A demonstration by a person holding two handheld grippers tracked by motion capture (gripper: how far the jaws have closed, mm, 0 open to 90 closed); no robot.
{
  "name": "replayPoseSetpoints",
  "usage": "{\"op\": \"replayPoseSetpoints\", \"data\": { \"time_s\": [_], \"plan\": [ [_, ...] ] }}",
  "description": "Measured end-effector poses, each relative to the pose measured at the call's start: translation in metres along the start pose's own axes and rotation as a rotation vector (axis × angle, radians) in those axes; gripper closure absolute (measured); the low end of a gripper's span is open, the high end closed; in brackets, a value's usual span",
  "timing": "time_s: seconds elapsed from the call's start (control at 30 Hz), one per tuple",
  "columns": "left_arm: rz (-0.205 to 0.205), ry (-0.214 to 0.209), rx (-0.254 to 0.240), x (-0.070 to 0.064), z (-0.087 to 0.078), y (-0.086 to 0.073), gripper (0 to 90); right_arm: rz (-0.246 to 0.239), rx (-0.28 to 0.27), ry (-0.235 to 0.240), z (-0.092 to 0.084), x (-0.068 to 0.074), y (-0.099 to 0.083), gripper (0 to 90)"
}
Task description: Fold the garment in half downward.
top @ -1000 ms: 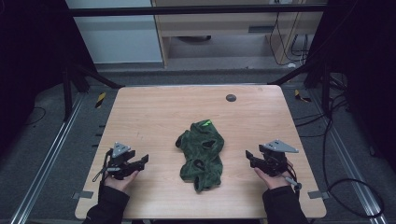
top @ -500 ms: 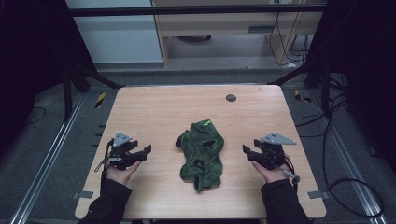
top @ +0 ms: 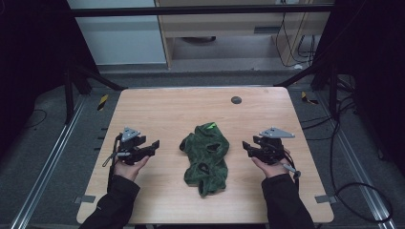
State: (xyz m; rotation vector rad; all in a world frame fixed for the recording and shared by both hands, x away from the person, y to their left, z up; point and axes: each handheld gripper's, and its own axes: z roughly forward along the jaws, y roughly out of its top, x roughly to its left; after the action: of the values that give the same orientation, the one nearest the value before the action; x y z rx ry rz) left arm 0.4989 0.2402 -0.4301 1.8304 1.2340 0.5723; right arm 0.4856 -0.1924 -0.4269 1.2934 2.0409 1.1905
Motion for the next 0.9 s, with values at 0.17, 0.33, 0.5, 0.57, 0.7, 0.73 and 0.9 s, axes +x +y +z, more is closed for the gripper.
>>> {"op": "replayPoseSetpoints", "data": {
  "time_s": [0.17,0.33,0.5,0.57,0.7,0.73,0.9],
  "plan": [
    [0.000,-0.002,-0.006,-0.003,0.008,0.006,38.4,-0.012,-0.001,0.000,0.004,-0.001,0.011,49.9],
    [0.002,-0.004,-0.004,-0.008,0.017,0.013,39.0,-0.011,-0.006,0.000,0.009,-0.001,0.022,50.4],
    [0.017,-0.017,-0.007,-0.016,0.027,0.021,39.1,-0.012,0.003,0.013,0.017,0.002,0.026,50.2],
    [0.020,-0.019,-0.008,-0.019,0.030,0.024,39.2,-0.019,0.005,0.012,0.019,0.002,0.026,50.2],
    [0.024,-0.033,-0.016,-0.023,0.037,0.030,39.4,-0.016,0.013,0.017,0.028,0.003,0.030,51.1],
    [0.022,-0.036,-0.018,-0.024,0.038,0.031,39.4,-0.016,0.013,0.017,0.028,0.003,0.030,51.1],
    [0.032,-0.039,-0.009,-0.028,0.047,0.034,40.5,-0.013,0.016,0.028,0.039,0.003,0.031,53.1]
  ]
}}
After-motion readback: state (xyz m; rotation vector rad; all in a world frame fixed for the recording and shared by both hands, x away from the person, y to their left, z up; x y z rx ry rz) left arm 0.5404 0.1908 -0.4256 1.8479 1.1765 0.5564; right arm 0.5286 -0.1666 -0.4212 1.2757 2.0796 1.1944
